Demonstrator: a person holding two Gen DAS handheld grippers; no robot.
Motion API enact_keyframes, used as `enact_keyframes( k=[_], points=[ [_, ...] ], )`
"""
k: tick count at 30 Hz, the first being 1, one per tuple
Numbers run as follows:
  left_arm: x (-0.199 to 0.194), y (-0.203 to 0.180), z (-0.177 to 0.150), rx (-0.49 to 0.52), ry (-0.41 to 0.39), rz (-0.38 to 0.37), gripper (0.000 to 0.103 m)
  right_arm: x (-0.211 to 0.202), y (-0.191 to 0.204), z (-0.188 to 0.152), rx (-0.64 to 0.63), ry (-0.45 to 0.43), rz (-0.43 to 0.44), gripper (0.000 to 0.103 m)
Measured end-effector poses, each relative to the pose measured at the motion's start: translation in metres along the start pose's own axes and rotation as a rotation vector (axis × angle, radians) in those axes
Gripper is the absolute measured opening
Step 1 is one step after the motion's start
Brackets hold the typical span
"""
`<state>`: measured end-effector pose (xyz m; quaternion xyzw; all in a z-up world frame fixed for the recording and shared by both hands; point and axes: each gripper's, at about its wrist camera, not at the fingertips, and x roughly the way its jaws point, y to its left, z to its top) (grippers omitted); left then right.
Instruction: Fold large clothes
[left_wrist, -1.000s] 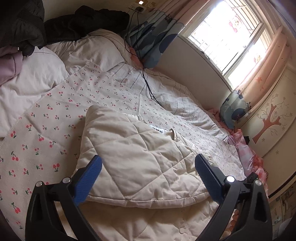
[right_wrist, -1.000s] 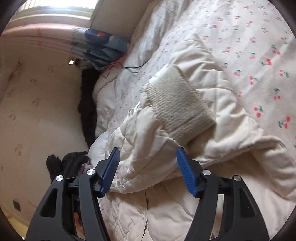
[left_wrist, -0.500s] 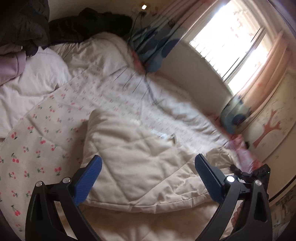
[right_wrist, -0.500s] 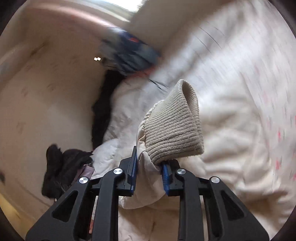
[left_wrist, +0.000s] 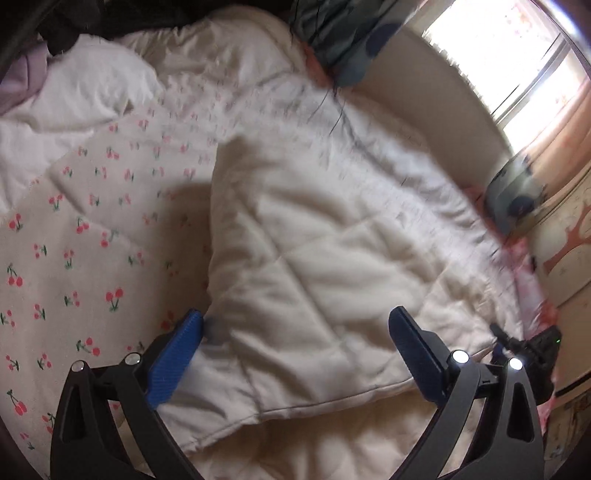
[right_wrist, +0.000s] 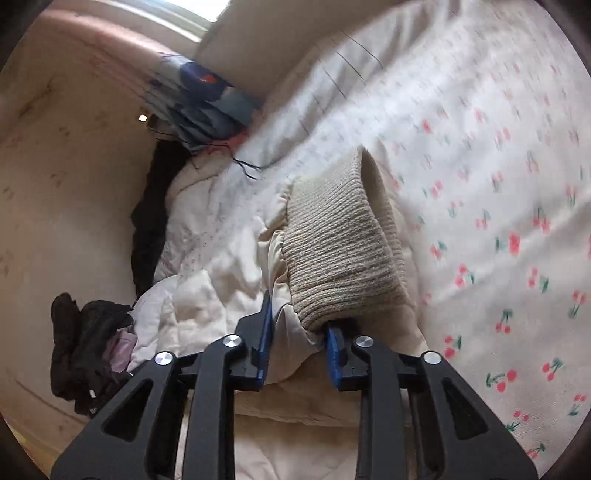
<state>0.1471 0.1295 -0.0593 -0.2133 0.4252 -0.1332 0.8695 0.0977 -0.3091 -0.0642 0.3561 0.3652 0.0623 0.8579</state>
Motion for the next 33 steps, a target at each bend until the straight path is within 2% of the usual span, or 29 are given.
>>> enact_keyframes(
  k=[1,2,3,4,5,6,8,10,11,13,15,18,22,25,29,33],
  points=[
    [-0.001,-0.001,0.001,0.016,-0.011,0.023,0.096,0.003,0.001,0.000,-0.006,0.008,-0.037,0.036],
    [0.006,-0.002,0.000,0.041,0.008,0.086,0.096,0.013,-0.006,-0.003,-0.010,0.050,-0.093,0.042],
    [0.020,0.001,-0.002,0.050,0.062,0.130,0.096,0.023,-0.014,-0.006,0.006,0.092,-0.106,0.048],
    [0.037,0.007,-0.006,0.044,0.138,0.139,0.096,0.028,-0.029,-0.012,0.047,0.120,-0.076,0.048],
    [0.049,0.015,-0.010,0.016,0.186,0.117,0.097,0.024,-0.036,-0.013,0.081,0.130,-0.046,0.048],
    [0.049,0.022,-0.011,-0.013,0.185,0.093,0.097,0.015,-0.037,-0.011,0.100,0.147,-0.040,0.048],
    [0.026,0.022,-0.003,-0.023,0.191,0.072,0.097,-0.011,-0.034,-0.007,0.097,0.168,-0.055,0.056],
    [-0.018,0.023,0.003,-0.003,0.109,0.030,0.097,-0.053,-0.031,-0.009,0.046,0.195,-0.062,0.072],
    [-0.043,0.026,0.004,-0.006,0.079,0.001,0.097,-0.074,-0.032,-0.014,0.022,0.215,-0.070,0.076],
    [-0.086,0.039,-0.003,-0.003,0.062,-0.039,0.097,-0.114,-0.040,-0.033,-0.022,0.284,-0.088,0.088],
    [-0.122,0.055,-0.022,0.023,0.059,0.001,0.097,-0.145,-0.055,-0.059,-0.009,0.366,-0.062,0.090],
    [-0.155,0.084,-0.068,0.002,0.149,0.054,0.097,-0.170,-0.077,-0.092,0.082,0.472,-0.012,0.090],
    [-0.173,0.116,-0.133,-0.081,0.280,-0.019,0.097,-0.188,-0.080,-0.141,0.112,0.592,0.098,0.090],
    [-0.183,0.118,-0.180,-0.104,0.350,-0.083,0.097,-0.194,-0.066,-0.166,0.097,0.674,0.171,0.090],
    [-0.184,0.115,-0.212,-0.124,0.428,-0.173,0.097,-0.207,-0.055,-0.186,0.051,0.755,0.162,0.092],
    [-0.193,0.102,-0.226,-0.110,0.460,-0.181,0.097,-0.216,-0.058,-0.198,0.092,0.764,0.223,0.093]
  ],
)
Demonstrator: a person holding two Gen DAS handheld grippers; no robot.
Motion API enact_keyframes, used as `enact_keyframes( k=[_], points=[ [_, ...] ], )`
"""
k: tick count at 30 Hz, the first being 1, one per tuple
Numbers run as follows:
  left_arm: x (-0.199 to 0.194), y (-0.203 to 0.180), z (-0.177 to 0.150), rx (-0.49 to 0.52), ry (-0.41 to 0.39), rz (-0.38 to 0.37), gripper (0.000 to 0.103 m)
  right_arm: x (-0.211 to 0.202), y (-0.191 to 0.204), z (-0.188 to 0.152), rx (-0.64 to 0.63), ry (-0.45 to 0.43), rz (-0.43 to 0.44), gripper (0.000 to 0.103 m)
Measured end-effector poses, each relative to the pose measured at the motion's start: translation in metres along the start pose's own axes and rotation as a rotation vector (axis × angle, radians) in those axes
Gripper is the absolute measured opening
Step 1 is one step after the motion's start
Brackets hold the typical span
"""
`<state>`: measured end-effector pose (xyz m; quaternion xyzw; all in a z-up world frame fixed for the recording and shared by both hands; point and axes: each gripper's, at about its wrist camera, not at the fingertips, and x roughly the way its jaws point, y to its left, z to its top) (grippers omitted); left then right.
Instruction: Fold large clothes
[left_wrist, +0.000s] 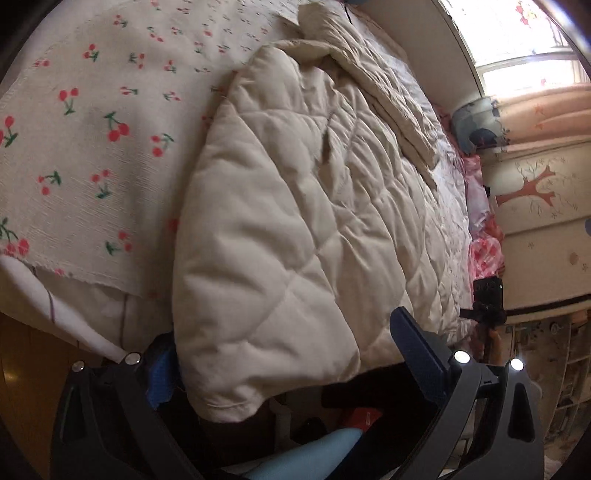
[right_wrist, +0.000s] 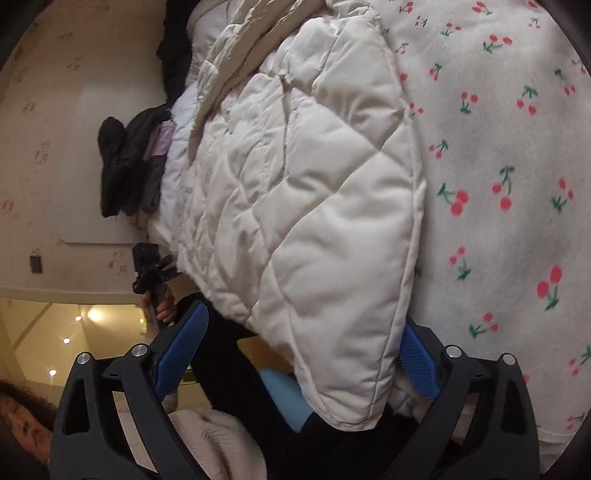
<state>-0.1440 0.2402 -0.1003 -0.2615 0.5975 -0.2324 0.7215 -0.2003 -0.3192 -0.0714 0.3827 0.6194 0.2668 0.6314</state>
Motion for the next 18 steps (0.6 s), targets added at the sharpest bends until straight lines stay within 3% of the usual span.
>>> enact_keyframes(
  k=[2,3,4,5,6,8,13,18],
  points=[
    [0.008,0.000,-0.003,-0.025,0.042,0.016,0.094,0.008,0.003,-0.002,-0.025,0.004,-0.016,0.092],
    [0.014,-0.002,-0.004,-0.040,0.059,0.024,0.087,0.012,0.010,0.002,-0.048,-0.002,-0.028,0.085],
    [0.012,-0.002,-0.007,-0.039,0.059,0.033,0.058,0.011,0.013,0.003,-0.056,-0.013,-0.034,0.054],
    [0.011,-0.003,-0.009,-0.047,0.059,0.020,0.026,0.008,0.014,0.005,-0.054,-0.044,-0.030,0.033],
    [0.006,-0.004,-0.010,-0.064,0.034,0.000,0.023,0.003,0.022,0.006,-0.070,-0.090,-0.002,0.017],
    [-0.009,-0.018,-0.010,-0.045,-0.026,-0.023,0.015,-0.007,0.050,0.012,-0.134,-0.160,0.025,0.015],
    [-0.071,-0.081,-0.007,0.053,-0.167,-0.131,0.012,-0.062,0.137,0.013,-0.296,-0.339,0.123,0.013],
    [-0.138,-0.122,-0.032,0.152,-0.221,-0.223,0.010,-0.105,0.181,-0.027,-0.399,-0.358,0.133,0.014]
  ],
)
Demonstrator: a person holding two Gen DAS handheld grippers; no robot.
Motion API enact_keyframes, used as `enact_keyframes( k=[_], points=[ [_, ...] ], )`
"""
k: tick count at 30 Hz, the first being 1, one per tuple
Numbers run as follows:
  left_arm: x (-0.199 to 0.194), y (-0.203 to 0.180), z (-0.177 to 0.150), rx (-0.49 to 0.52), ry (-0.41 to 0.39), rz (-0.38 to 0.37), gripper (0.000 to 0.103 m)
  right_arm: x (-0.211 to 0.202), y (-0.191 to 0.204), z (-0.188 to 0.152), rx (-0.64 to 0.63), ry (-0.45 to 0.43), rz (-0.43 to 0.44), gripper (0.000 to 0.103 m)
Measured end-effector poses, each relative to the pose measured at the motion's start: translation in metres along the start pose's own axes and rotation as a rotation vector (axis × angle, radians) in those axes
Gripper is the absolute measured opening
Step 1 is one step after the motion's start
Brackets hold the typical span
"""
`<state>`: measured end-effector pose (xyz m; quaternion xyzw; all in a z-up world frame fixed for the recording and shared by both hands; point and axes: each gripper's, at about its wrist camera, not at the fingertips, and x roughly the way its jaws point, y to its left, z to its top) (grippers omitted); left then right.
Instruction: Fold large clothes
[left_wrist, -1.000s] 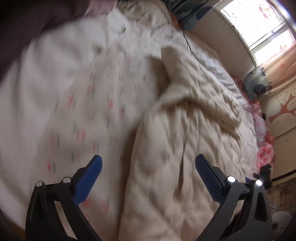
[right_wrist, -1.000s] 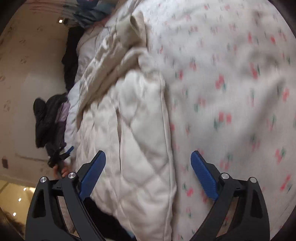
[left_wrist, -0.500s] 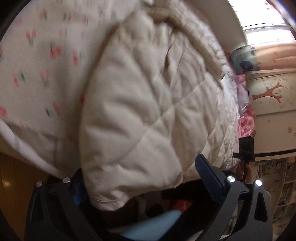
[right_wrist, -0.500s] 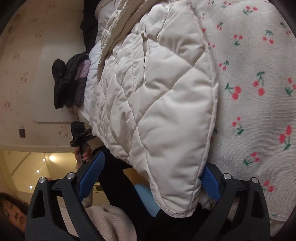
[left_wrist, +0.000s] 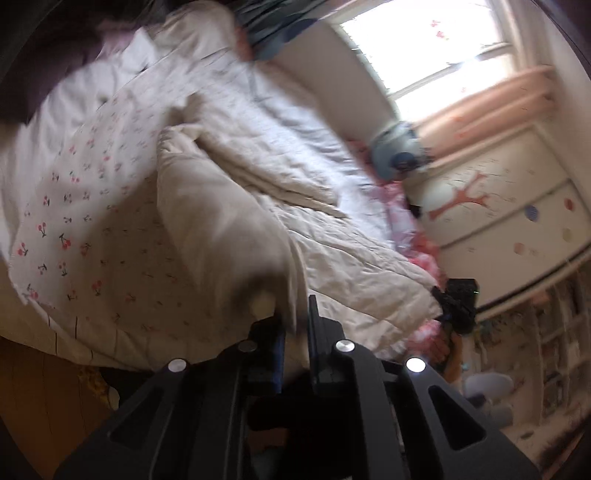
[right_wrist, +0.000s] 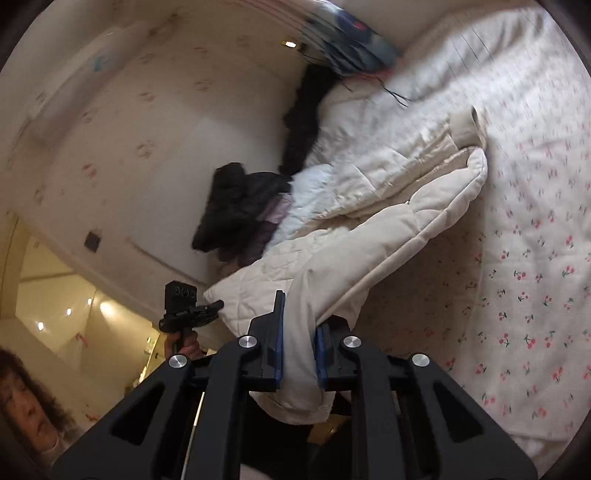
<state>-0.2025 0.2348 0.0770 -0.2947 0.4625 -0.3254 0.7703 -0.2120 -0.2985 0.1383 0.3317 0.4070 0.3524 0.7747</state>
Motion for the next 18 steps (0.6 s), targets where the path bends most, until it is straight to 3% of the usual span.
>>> enact_keyframes(
  k=[2,4,5,6,7,8,10,12,13,18],
  points=[
    [-0.018,-0.006,-0.012,0.018,0.011,-0.047,0.010,-0.013,-0.002,-0.022,-0.002,0.044,-0.019,0.014],
    [-0.034,0.006,-0.029,0.049,0.040,-0.036,0.011,-0.013,-0.025,-0.046,0.055,0.119,-0.033,0.027],
    [-0.035,0.018,-0.036,0.054,0.066,-0.008,0.022,-0.012,-0.041,-0.060,0.093,0.159,-0.047,0.034],
    [-0.032,0.038,-0.045,0.028,0.100,0.010,0.036,-0.009,-0.066,-0.077,0.156,0.201,-0.075,0.050],
    [-0.032,0.060,-0.051,-0.013,0.120,0.039,0.069,-0.007,-0.082,-0.088,0.207,0.225,-0.092,0.062],
    [-0.032,0.083,-0.056,-0.055,0.125,0.084,0.077,-0.007,-0.103,-0.099,0.268,0.239,-0.110,0.065],
    [-0.031,0.131,-0.063,-0.137,0.119,0.133,0.078,-0.015,-0.137,-0.115,0.363,0.206,-0.097,0.068],
    [-0.029,0.170,-0.069,-0.225,0.109,0.098,0.085,-0.023,-0.162,-0.126,0.430,0.174,-0.079,0.077],
    [-0.026,0.186,-0.070,-0.250,0.101,0.076,0.087,-0.022,-0.167,-0.131,0.445,0.165,-0.069,0.082],
    [0.019,0.218,-0.075,-0.297,0.118,-0.098,0.096,-0.010,-0.194,-0.150,0.515,0.124,0.107,0.087]
  ],
)
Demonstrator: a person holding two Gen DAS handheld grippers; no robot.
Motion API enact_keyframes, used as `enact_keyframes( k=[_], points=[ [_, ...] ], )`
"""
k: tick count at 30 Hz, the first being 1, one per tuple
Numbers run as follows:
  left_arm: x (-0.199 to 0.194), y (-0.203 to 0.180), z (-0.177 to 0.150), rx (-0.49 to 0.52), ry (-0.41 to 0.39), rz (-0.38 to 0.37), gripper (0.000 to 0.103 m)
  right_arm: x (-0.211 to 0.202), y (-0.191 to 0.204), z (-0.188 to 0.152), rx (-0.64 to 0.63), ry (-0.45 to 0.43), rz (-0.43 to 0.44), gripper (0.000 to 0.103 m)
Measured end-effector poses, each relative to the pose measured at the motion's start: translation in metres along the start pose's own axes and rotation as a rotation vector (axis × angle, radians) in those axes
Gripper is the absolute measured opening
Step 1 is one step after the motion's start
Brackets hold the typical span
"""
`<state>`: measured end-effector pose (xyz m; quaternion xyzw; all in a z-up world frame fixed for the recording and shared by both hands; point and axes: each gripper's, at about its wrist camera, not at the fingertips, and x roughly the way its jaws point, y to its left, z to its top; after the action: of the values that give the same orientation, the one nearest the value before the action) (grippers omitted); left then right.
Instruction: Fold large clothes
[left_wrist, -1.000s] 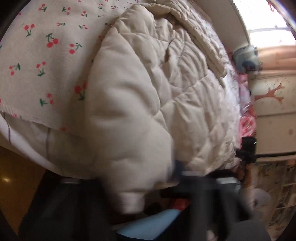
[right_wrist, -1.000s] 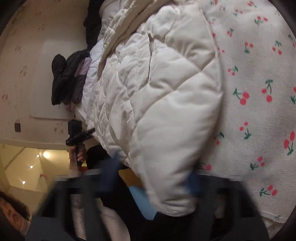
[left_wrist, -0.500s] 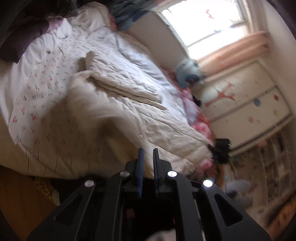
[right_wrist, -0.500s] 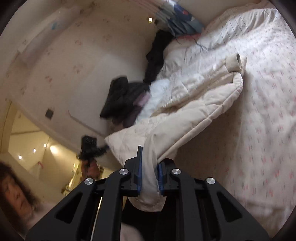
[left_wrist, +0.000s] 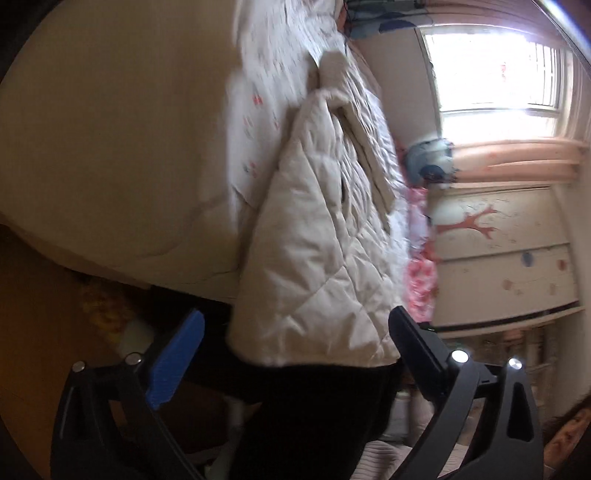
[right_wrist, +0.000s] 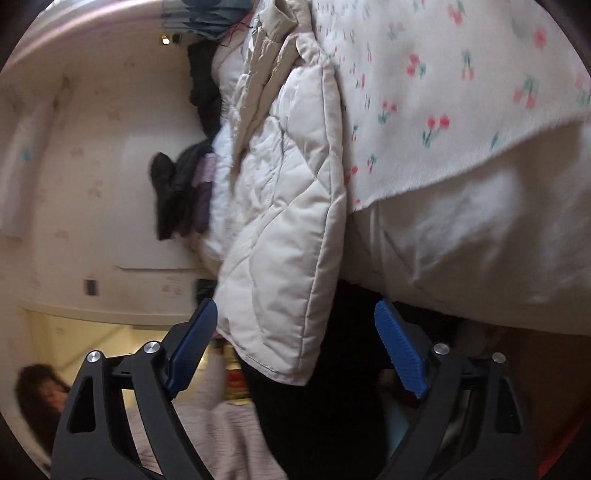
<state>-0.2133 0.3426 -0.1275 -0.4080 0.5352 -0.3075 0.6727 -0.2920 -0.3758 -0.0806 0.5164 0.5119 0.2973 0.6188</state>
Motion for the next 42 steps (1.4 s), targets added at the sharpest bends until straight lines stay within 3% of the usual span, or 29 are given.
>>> enact_keyframes(
  k=[3,5,7,8,9,10,11,12,13,16,20,23,25,26,27,28,30,32,34,37,41,42],
  points=[
    [0.035,-0.003,0.003,0.000,0.047,-0.072,0.096,0.021,-0.010,0.002,0.013,-0.009,0.122,0.090],
    [0.053,-0.005,0.005,-0.009,0.064,-0.105,0.096,0.034,-0.017,0.006,0.025,-0.007,0.153,0.091],
    [0.061,-0.009,0.005,-0.045,0.032,-0.092,0.095,0.040,-0.021,0.005,0.019,0.007,0.181,0.091],
    [0.062,-0.010,0.003,-0.070,0.014,-0.068,0.084,0.044,-0.017,0.005,-0.002,0.006,0.193,0.091],
    [0.062,-0.013,0.000,-0.074,0.010,-0.038,0.071,0.047,-0.012,0.004,-0.038,-0.005,0.213,0.086],
    [0.061,-0.017,-0.002,-0.077,0.016,-0.004,0.039,0.049,-0.007,0.003,-0.068,-0.020,0.223,0.075],
    [0.058,-0.019,-0.004,-0.084,0.011,0.007,0.028,0.049,0.001,0.003,-0.096,-0.048,0.211,0.068],
    [0.053,-0.026,-0.007,-0.077,-0.014,0.022,0.025,0.052,0.006,0.004,-0.109,-0.069,0.203,0.050],
    [0.049,-0.034,-0.010,-0.059,-0.026,0.046,0.020,0.056,0.010,0.005,-0.114,-0.089,0.183,0.023],
    [0.038,-0.066,-0.014,-0.011,-0.074,0.052,0.016,0.055,0.038,0.001,-0.169,-0.136,0.138,0.014],
    [0.011,-0.122,-0.023,0.107,-0.104,0.005,0.015,0.029,0.099,-0.014,-0.305,-0.167,0.139,0.013],
    [-0.008,-0.142,-0.033,0.184,-0.078,-0.007,0.015,0.008,0.115,-0.027,-0.356,-0.135,0.122,0.013],
    [-0.010,-0.134,-0.044,0.216,-0.017,-0.022,0.017,0.000,0.098,-0.031,-0.319,-0.085,0.093,0.021],
    [-0.007,-0.124,-0.047,0.212,0.004,-0.020,0.022,0.000,0.079,-0.032,-0.269,-0.059,0.087,0.027],
    [-0.002,-0.104,-0.050,0.185,0.049,-0.018,0.030,0.000,0.065,-0.034,-0.231,-0.032,0.095,0.051],
    [0.005,-0.090,-0.051,0.168,0.082,-0.023,0.049,0.005,0.041,-0.037,-0.175,0.005,0.069,0.067],
    [0.010,-0.051,-0.050,0.104,0.100,-0.034,0.064,0.014,0.009,-0.042,-0.081,0.049,0.068,0.069],
    [0.008,-0.018,-0.047,0.044,0.081,-0.084,0.085,0.016,-0.014,-0.048,-0.037,0.043,0.112,0.070],
    [0.005,0.005,-0.048,0.000,0.042,-0.127,0.094,0.019,-0.029,-0.053,-0.010,0.029,0.154,0.078],
    [0.011,0.023,-0.045,-0.044,0.013,-0.178,0.096,0.028,-0.041,-0.056,0.012,0.005,0.225,0.082],
    [0.040,-0.004,-0.043,-0.023,0.037,-0.200,0.096,0.036,-0.035,-0.056,-0.044,-0.065,0.293,0.082],
    [0.045,-0.015,-0.045,-0.017,0.026,-0.186,0.095,0.038,-0.028,-0.057,-0.085,-0.087,0.299,0.076]
  ],
)
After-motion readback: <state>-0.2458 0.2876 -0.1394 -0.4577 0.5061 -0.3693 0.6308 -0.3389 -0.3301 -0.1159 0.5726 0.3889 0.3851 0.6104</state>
